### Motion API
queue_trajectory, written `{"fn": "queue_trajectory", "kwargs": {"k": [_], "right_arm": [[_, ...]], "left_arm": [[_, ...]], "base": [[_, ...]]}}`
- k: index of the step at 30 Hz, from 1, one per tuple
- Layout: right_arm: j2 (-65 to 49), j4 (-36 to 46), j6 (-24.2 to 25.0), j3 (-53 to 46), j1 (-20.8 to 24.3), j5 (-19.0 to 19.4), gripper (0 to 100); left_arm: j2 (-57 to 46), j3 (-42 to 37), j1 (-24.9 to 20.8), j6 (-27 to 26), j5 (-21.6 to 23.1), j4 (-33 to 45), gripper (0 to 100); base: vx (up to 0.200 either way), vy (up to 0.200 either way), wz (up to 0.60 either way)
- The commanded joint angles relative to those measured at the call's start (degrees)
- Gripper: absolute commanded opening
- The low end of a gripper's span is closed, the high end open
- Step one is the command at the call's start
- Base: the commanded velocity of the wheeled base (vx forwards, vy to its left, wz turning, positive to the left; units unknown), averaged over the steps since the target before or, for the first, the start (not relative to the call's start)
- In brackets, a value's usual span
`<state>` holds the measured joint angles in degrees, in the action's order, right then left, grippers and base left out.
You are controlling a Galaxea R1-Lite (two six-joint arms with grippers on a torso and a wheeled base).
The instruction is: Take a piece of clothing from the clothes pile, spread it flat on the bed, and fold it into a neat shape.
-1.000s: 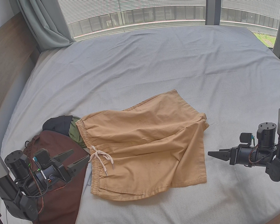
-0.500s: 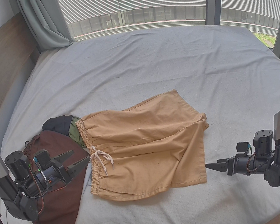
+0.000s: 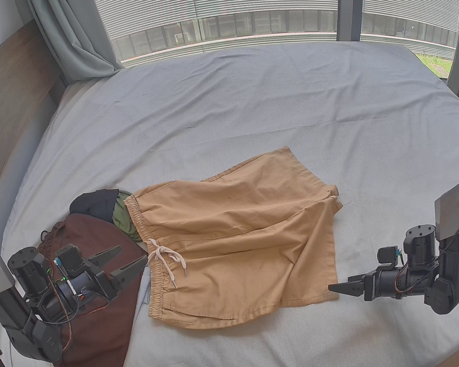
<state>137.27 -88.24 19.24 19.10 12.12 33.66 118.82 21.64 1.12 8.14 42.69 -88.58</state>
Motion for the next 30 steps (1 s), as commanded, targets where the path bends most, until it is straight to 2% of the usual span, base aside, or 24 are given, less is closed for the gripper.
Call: {"fn": "queue_trajectory", "kwargs": {"k": [1,9,18,30], "right_arm": [[1.34,0.08,0.19,0.5,0.36,0.0,100],[4.85,-0.01,0.45,2.43,0.8,0.0,100],[5.47,-0.09,7.31,4.28,3.88,-0.26,100],[5.64,-0.09,8.45,5.51,3.97,-0.35,100]], "left_arm": [[0.09,0.07,0.02,0.03,-0.06,-0.02,100],[0.27,0.16,0.11,0.12,0.02,-0.02,100],[0.27,0.16,0.11,0.12,0.02,-0.02,100],[0.18,0.16,0.11,0.12,0.02,-0.02,100]], "base": [[0.0,0.0,0.0],[0.0,0.0,0.0],[0.0,0.0,0.0],[0.0,0.0,0.0]]}}
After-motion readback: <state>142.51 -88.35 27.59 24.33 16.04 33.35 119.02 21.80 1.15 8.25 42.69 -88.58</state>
